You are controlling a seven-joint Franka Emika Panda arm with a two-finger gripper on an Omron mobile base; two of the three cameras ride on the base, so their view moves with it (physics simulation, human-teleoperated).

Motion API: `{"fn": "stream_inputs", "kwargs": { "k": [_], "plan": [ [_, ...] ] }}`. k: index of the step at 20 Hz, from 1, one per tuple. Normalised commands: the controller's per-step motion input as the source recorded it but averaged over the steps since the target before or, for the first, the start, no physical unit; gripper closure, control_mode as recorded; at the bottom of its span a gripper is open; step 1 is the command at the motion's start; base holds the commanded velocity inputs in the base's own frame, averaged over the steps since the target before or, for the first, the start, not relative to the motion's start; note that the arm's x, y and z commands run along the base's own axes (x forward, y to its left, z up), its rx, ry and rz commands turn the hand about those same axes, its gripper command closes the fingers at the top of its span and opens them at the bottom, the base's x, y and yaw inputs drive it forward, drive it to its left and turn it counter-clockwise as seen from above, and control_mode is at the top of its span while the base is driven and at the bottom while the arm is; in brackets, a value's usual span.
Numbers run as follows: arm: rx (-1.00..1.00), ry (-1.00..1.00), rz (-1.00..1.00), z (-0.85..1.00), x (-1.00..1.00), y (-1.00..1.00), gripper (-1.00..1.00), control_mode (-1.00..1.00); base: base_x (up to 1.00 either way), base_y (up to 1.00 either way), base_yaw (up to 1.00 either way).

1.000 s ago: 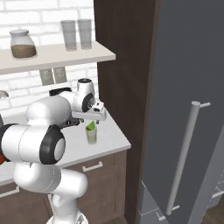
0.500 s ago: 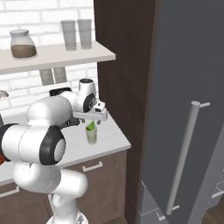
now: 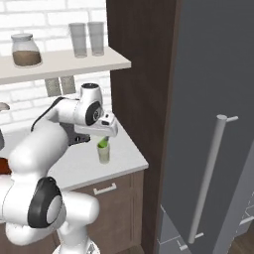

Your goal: Grab a lemon wedge from the fridge and one ice cube from the ice bowl, and put them in the glass of lemonade.

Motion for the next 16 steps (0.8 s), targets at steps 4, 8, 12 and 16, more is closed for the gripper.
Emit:
{"fn": "stream_inputs", "kwargs": {
  "k": [4, 8, 12, 16],
  "plan": [
    [-0.07, 0.03, 0.02, 0.94, -0.93, 0.01, -1.00, -1.00, 0.00, 0.00, 0.00],
    [-0.01, 0.04, 0.05, 0.41, -1.00, -0.01, -1.00, -1.00, 0.00, 0.00, 0.00],
    [0.00, 0.00, 0.05, 0.00, -0.96, 0.00, -1.00, -1.00, 0.00, 0.00, 0.00],
    [0.01, -0.02, 0.03, 0.13, -0.64, 0.01, -1.00, -1.00, 0.00, 0.00, 0.00]
  ]
}}
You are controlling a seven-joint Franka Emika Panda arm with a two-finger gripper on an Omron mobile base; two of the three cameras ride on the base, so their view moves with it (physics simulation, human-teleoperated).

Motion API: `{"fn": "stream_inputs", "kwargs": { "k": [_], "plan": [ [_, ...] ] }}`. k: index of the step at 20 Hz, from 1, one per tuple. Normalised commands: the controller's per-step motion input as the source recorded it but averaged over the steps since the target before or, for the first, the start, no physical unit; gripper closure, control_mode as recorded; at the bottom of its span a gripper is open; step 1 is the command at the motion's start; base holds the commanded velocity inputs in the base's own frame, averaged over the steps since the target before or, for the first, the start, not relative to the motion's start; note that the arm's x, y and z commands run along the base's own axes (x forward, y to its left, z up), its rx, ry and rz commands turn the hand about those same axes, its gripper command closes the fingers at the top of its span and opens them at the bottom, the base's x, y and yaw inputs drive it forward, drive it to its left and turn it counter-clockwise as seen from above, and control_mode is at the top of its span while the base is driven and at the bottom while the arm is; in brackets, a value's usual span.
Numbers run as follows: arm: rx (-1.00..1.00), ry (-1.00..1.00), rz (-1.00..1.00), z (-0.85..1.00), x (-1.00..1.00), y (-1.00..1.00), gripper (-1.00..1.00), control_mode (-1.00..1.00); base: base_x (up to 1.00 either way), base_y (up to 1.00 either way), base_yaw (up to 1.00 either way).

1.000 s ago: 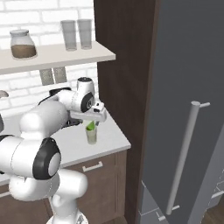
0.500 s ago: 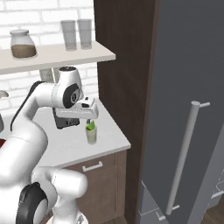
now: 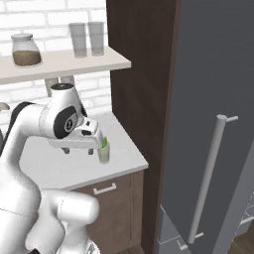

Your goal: Grab a lemon wedge from the fridge and one ice cube from the ice bowl, and put them in the glass of lemonade.

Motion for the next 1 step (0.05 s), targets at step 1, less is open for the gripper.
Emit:
{"fn": "stream_inputs", "kwargs": {
  "k": [1],
  "plan": [
    [0.01, -0.05, 0.00, 0.33, -0.39, 0.03, -1.00, -1.00, 0.00, 0.00, 0.00]
  ]
}}
